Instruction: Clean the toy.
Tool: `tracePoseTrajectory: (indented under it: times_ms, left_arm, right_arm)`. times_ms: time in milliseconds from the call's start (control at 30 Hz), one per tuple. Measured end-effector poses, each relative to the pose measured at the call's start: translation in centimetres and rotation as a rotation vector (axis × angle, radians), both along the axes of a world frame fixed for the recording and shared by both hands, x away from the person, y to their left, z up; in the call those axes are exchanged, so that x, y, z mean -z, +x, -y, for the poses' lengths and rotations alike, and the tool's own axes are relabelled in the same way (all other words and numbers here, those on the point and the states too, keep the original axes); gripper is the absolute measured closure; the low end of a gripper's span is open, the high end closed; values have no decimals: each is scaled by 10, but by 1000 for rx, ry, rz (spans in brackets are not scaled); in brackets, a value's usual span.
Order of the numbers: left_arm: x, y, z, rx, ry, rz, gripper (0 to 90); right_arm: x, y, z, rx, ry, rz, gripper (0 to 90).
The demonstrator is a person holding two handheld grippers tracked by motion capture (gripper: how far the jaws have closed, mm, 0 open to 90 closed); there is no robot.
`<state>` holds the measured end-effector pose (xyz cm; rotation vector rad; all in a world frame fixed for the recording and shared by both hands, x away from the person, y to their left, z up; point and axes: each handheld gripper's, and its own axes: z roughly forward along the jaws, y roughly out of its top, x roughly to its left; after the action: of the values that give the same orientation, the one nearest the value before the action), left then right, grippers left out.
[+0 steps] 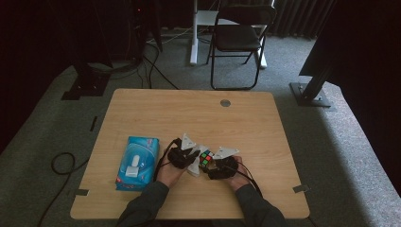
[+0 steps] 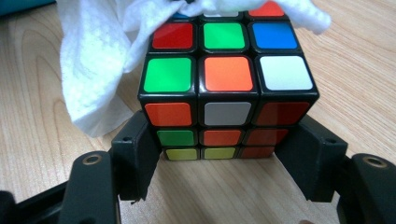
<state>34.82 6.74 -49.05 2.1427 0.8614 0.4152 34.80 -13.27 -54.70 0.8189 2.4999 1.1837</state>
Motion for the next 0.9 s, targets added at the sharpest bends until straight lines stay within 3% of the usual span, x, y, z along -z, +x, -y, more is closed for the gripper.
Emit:
tracePoseTrajectory:
  times_ms: [200,400,467,533,733,800,900]
  left_arm:
    - [3,-4,-9,-30,-32,-1,859]
    - [2,-4,-9,-32,-17,-7,860]
    - [1,-5,-8,-11,-33,-13,860]
    - [1,-8,-3,-3,-17,3,859]
    - [1,-11,5,61,-37,-15,859]
    - [2,-11,6,91,-72,-46,859]
    - [2,-12,8,109,-70,-45,860]
  right_arm:
    - [0,-1,-1,0,-6,8,335]
    - [0,-1,-1,-1,-9,9,336]
    - [0,-1,-1,1,-8,10,336]
    - [0,-1,-1,0,-10,13,337]
    - [0,-1,-1,0,-10,13,337]
    - [0,-1,-1,-1,-11,15,337]
    - [0,-1,-1,-2,-11,16,337]
